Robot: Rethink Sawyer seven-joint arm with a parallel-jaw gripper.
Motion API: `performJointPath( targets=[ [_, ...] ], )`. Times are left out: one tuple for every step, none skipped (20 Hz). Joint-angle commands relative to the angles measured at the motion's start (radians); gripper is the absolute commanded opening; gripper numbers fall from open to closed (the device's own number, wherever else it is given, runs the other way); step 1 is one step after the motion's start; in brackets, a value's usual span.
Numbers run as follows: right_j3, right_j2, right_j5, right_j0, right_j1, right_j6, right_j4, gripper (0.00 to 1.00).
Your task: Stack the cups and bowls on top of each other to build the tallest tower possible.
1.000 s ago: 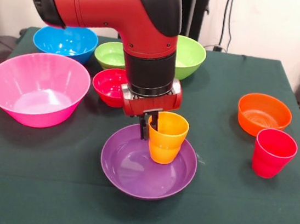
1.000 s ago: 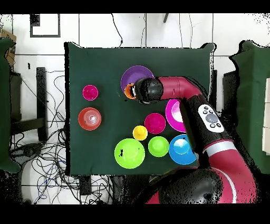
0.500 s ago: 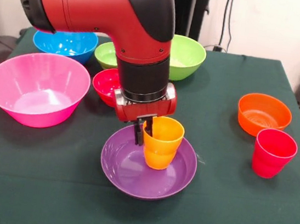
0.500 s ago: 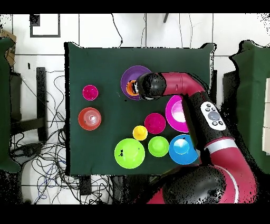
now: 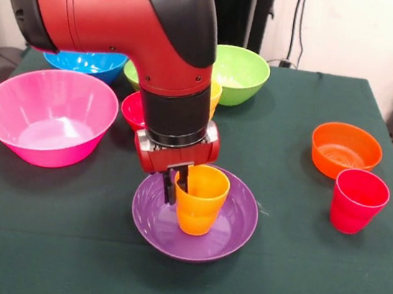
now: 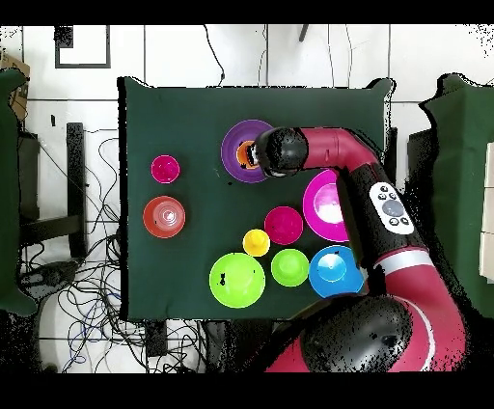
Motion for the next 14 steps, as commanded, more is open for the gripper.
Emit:
performJointPath(
  targets=[
    [-0.08, 0.027, 0.128, 0.017, 0.031, -0.354, -0.083, 0.0],
    [-0.067, 0.018, 0.119, 0.025, 0.024, -0.329, -0.084, 0.0],
    [-0.055, 0.012, 0.114, 0.032, 0.016, -0.309, -0.083, 0.0],
    [-0.033, 0.002, 0.097, 0.042, 0.01, -0.272, -0.084, 0.0],
    [-0.035, 0.0, 0.093, 0.046, 0.019, -0.264, -0.086, 0.0],
    [-0.032, -0.003, 0.085, 0.048, 0.032, -0.255, -0.087, 0.0],
    [-0.025, -0.005, 0.08, 0.046, 0.039, -0.251, -0.086, 0.0],
    [-0.016, -0.006, 0.099, 0.042, 0.052, -0.245, -0.071, 0.0],
    [-0.001, -0.011, 0.092, 0.038, 0.047, -0.243, -0.076, 0.0],
    [0.001, -0.015, 0.093, 0.039, 0.045, -0.244, -0.08, 0.0],
    [0.015, -0.017, 0.095, 0.032, 0.036, -0.245, -0.078, 0.0],
    [0.017, -0.019, 0.098, 0.033, 0.034, -0.245, -0.08, 0.0],
    [0.024, -0.019, 0.095, 0.031, 0.032, -0.243, -0.08, 0.0],
    [0.025, -0.019, 0.094, 0.031, 0.033, -0.244, -0.081, 0.0]
  ],
)
